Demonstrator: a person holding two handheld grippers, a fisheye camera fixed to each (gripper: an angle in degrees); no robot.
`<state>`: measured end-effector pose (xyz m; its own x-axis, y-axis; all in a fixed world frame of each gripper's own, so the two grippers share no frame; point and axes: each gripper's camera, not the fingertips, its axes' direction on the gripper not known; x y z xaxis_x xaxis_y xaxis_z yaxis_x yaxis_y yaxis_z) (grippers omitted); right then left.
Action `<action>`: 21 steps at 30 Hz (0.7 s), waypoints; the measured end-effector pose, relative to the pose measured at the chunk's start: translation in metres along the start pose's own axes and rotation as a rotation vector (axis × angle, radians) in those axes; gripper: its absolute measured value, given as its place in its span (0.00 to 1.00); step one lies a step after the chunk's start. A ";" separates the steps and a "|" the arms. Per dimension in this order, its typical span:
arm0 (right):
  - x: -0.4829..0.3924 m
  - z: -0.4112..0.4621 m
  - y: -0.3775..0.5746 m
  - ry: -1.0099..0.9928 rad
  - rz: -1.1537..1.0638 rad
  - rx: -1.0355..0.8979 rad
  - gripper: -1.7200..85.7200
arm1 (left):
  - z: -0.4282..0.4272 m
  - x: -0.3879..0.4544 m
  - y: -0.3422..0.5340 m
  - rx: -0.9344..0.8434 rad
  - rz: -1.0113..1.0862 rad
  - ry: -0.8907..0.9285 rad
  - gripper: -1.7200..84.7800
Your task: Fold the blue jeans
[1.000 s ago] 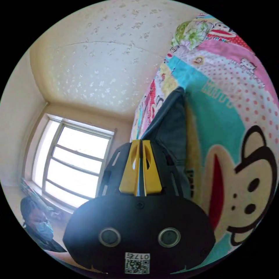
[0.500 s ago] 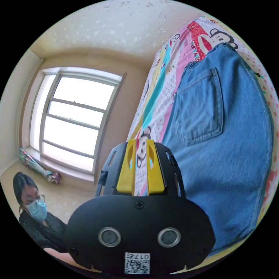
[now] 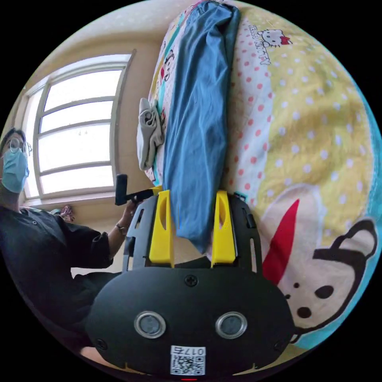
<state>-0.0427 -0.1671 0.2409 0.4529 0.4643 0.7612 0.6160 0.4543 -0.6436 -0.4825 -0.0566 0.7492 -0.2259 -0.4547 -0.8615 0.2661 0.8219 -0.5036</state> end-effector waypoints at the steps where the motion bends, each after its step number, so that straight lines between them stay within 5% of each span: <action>1: -0.003 0.003 0.000 0.032 -0.013 -0.005 0.16 | 0.002 0.014 0.002 -0.014 0.030 -0.063 0.17; 5: -0.018 0.025 0.009 0.049 -0.076 -0.322 0.06 | 0.033 0.061 0.028 -0.236 0.090 -0.005 0.06; 9: -0.031 -0.023 0.033 0.088 -0.057 -0.222 0.05 | 0.029 0.085 0.060 -0.240 0.137 0.282 0.05; 15: 0.015 -0.008 0.047 0.170 0.112 -0.309 0.06 | 0.052 0.041 0.107 -0.246 -0.224 0.045 0.10; 21: 0.009 0.019 0.043 0.279 0.091 -0.215 0.11 | 0.037 0.102 0.101 -0.052 0.011 0.128 0.11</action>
<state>-0.0238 -0.1291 0.2184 0.6525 0.2567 0.7130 0.6731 0.2361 -0.7009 -0.4436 -0.0330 0.6085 -0.3422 -0.4006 -0.8499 0.2208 0.8449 -0.4872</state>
